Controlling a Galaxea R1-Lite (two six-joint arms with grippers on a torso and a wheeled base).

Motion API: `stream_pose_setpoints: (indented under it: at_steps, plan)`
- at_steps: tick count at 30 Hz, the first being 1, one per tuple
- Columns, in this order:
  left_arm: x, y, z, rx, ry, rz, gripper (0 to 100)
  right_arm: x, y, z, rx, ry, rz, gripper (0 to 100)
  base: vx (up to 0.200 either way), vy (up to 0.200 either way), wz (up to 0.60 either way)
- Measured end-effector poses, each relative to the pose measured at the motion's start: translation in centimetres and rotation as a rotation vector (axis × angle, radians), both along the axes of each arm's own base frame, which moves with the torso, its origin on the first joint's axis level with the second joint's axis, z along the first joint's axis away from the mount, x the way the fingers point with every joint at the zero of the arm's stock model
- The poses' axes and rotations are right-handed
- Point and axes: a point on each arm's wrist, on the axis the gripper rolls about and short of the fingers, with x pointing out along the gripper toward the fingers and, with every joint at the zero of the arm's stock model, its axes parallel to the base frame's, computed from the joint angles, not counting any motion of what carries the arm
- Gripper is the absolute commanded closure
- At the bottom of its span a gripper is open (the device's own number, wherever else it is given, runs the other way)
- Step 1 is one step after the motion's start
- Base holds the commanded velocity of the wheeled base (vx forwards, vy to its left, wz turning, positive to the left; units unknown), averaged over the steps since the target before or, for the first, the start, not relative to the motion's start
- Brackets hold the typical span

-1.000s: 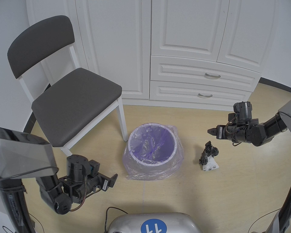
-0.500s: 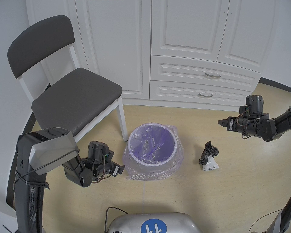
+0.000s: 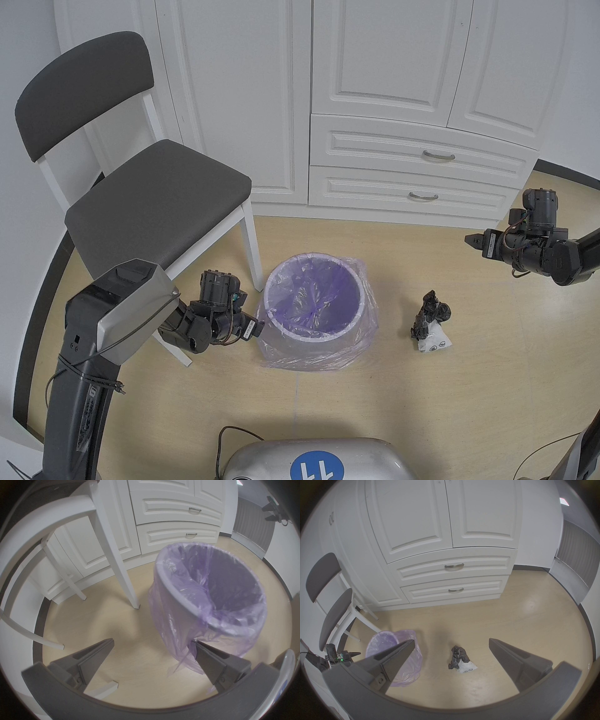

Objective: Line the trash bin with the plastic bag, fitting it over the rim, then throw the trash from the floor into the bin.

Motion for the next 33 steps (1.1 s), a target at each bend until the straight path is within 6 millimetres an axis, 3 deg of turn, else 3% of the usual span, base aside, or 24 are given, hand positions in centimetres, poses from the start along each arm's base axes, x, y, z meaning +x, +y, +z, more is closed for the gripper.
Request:
stream_pose_setpoints:
  at_steps: [13,33]
  plan:
    - [3.6,-0.8,-1.9,0.028,-0.071,0.083,0,0.7,-0.6,-0.5,0.000,-0.029,-0.016,0,0.000,0.000,0.00]
    - [5.7,-2.5,-4.5,-0.046,-0.129,0.151,0,1.4,-0.8,-1.9,-0.002,-0.004,-0.022,0,0.000,0.000,0.00]
